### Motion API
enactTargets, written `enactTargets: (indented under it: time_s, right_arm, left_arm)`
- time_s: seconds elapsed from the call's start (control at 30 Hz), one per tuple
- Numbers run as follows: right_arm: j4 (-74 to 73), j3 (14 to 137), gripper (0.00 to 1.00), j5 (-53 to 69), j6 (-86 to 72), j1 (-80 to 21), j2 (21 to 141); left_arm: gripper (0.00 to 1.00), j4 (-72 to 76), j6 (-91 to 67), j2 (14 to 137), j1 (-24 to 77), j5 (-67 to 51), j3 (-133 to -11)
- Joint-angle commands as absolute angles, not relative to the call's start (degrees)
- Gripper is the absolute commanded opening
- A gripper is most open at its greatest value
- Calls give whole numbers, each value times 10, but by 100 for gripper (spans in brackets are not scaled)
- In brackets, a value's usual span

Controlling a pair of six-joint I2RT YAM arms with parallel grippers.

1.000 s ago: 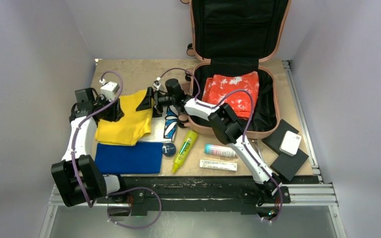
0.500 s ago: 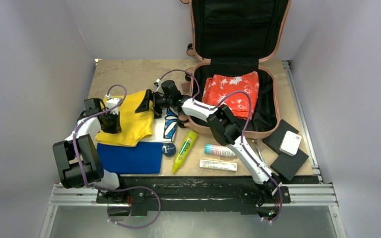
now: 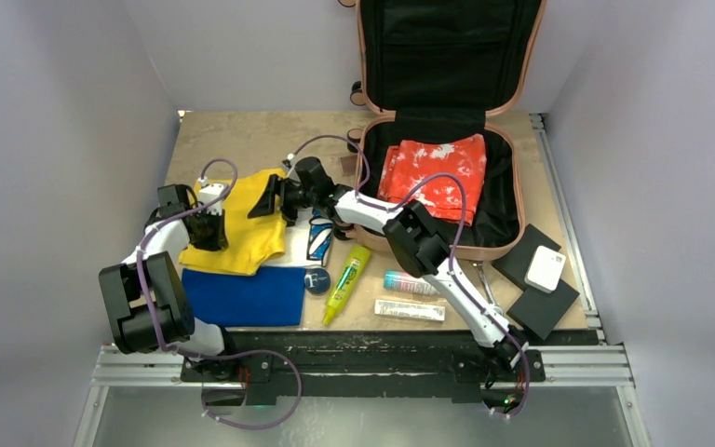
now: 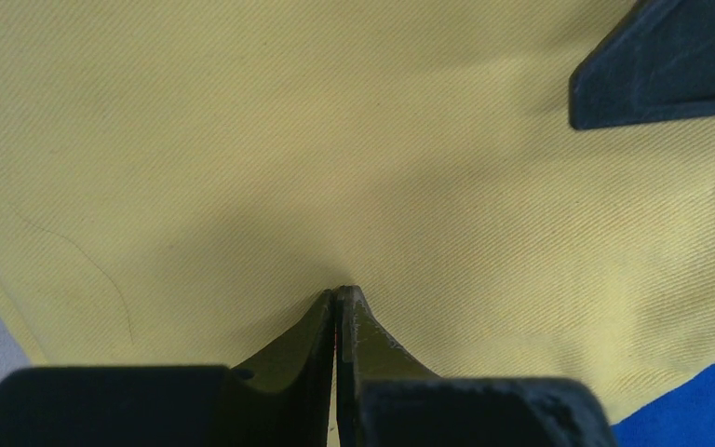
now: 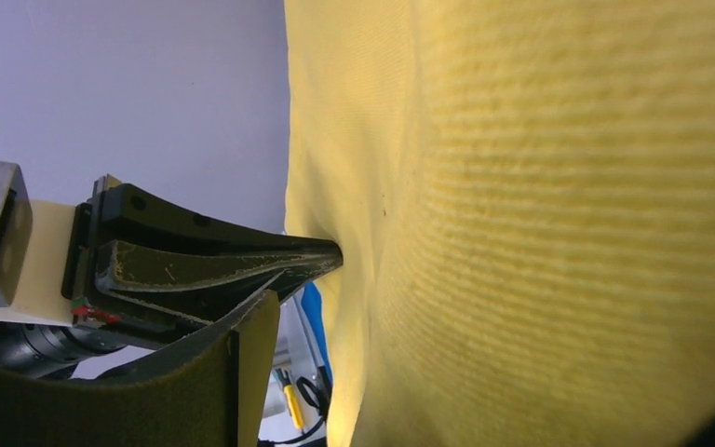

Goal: Pack the luggage
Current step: Pick up the clothes from the corner of the board.

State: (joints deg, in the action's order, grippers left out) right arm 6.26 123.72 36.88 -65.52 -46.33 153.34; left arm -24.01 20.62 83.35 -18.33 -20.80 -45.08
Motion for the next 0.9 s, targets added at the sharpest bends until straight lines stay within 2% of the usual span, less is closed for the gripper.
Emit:
enactTargets:
  time_s: [0.0,0.03,0.1,0.23,0.27,0.33,0.47,0.53,0.6,0.87]
  right_arm:
    - [99,1237,64,385,-678,-502,1543]
    - [103,1237,60,387,-678,-503,1543]
    - [111,1237,43,390,-677,-504,1542]
    - [103,1239,3,395,-650,-500,1525]
    - [92,1243,0,390,-637,-499,1519]
    - [74,1251,0,384,-608,-496,1504]
    - [46,1270,0,374,-549,-494,1473]
    - [35,1279,0,372,-519,-492,1457]
    - [22,1288,0,361,-492,-488,1440]
    - [-5,1308,0,341,-421,-448,1363]
  left_arm:
    - [4,-225,213,849,-184,-215,-443]
    - [4,-224,212,849,-184,-216,-443]
    - [4,-224,209,848,-184,-216,-446]
    - [10,-236,199,831,-185,-206,-465]
    - [13,-241,196,821,-186,-200,-471]
    - [21,-250,188,798,-190,-189,-485]
    - [61,-270,166,745,-210,-158,-523]
    - [73,-275,151,719,-227,-139,-544]
    - [78,-279,140,696,-249,-132,-560]
    - [82,-287,120,654,-306,-159,-563]
